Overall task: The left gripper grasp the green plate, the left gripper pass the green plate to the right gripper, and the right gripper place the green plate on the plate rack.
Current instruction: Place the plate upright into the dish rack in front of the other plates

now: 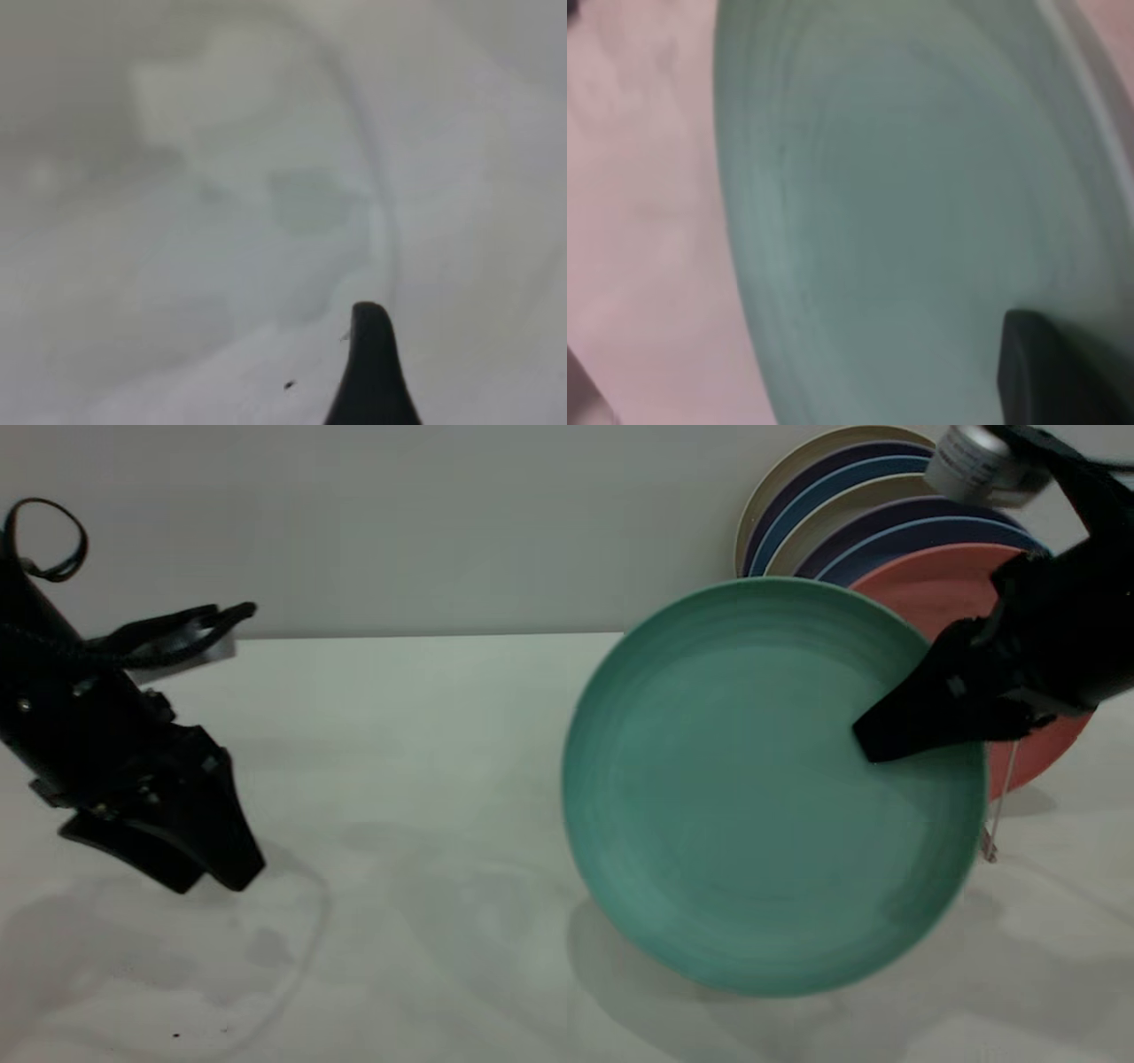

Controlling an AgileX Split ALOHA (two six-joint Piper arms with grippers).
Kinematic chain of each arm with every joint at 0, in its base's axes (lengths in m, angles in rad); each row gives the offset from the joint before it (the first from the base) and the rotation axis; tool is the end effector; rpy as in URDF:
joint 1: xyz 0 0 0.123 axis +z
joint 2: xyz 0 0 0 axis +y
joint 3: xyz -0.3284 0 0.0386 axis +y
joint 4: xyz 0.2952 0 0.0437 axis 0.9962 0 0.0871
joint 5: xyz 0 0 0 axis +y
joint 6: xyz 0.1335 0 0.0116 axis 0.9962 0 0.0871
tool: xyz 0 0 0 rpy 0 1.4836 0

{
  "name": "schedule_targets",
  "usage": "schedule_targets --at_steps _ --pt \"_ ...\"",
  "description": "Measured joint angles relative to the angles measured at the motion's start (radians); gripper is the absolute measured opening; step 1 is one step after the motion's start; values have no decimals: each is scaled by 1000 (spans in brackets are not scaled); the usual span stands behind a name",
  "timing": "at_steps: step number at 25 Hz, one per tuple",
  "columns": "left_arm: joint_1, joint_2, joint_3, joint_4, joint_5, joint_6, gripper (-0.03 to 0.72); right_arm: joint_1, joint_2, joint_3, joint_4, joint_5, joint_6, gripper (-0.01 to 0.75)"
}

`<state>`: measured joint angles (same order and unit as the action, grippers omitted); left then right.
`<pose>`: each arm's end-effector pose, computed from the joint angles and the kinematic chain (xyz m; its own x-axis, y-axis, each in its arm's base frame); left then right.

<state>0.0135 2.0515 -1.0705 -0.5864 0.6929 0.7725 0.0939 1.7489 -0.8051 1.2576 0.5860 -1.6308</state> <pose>0.3961 -0.0421 0.0503 -0.9490 0.2636 -0.1729 0.3069 0.8979 -0.3156 0.3524 0.1041 0.1267 -0.6479 -0.4177 -0.6370 -0.6681 0.7132 0.2119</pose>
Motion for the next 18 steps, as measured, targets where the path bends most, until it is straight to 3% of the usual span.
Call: schedule_targets --at_steps 10,18 --pt "4 -1 -51 7 23 -40 585 0 -214 -168 -789 61 298 91" --pt "4 -1 -51 7 18 -43 585 0 -253 -225 -1042 37 313 91"
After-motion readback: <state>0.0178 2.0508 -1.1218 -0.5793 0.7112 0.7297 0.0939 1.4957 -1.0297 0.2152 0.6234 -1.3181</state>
